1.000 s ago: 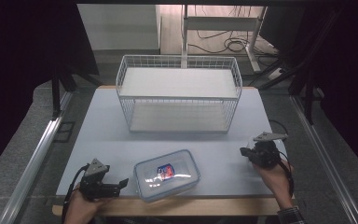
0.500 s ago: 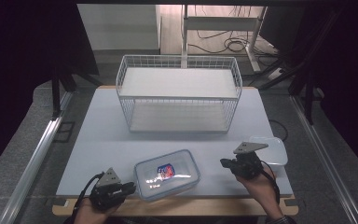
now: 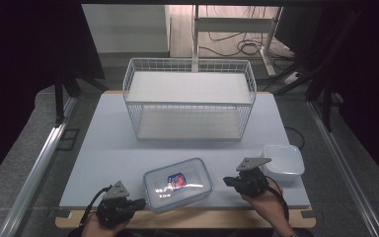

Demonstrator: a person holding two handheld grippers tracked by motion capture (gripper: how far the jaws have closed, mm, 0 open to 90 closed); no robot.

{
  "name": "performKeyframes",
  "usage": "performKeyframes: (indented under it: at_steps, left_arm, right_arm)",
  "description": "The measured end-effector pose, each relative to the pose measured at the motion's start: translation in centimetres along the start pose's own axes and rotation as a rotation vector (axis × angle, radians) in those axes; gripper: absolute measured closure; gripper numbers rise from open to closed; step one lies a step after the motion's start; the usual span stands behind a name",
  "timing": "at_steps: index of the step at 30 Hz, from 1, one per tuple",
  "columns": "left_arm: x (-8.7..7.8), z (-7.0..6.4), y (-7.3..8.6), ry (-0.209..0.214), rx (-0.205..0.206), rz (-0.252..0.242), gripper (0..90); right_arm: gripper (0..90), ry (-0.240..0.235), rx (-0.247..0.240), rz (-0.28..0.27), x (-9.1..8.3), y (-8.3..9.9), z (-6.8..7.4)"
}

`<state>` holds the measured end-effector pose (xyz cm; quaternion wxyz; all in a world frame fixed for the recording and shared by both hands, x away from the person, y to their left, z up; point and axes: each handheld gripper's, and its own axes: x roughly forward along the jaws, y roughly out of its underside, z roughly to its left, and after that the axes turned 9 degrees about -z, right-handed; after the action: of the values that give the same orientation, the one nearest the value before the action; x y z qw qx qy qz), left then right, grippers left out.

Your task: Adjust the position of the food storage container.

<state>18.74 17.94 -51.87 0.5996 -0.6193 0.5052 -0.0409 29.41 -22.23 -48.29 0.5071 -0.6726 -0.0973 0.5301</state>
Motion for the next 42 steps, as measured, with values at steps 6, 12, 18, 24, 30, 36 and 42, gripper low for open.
performKeyframes:
  at_steps: [6, 12, 18, 24, 30, 36, 42]
  left_arm:
    - [0.6, -0.8, 0.0, -0.041, 0.016, -0.001, 84.2]
    - [1.2, -0.5, -0.2, -0.05, 0.003, -0.005, 84.5]
    - [2.3, -0.7, -0.9, -0.068, 0.01, -0.004, 84.4]
    - [3.4, 0.0, -1.5, -0.09, -0.003, 0.0, 84.5]
    - [4.3, 0.6, -2.1, -0.111, -0.011, 0.004, 84.4]
    - [5.8, 1.5, -3.4, -0.132, 0.004, 0.009, 85.4]
    - [6.7, 2.6, -4.4, -0.142, 0.008, 0.01, 85.5]
  right_arm:
    - [89.2, -0.042, 0.006, 0.019, 0.8, 0.2, 0.5]
    - [89.2, -0.067, 0.001, 0.037, 1.5, 0.1, 1.0]
    - [89.1, -0.072, -0.004, 0.048, 1.7, 0.2, 1.2]
    - [89.2, -0.063, 0.01, 0.041, 1.7, 0.3, 0.6]
    - [89.2, -0.025, 0.023, 0.04, 2.0, 0.2, -0.4]
    - [89.4, 0.001, 0.024, 0.046, 2.4, 0.1, -0.7]
    - [89.4, 0.02, 0.035, 0.045, 2.3, 0.2, -0.8]
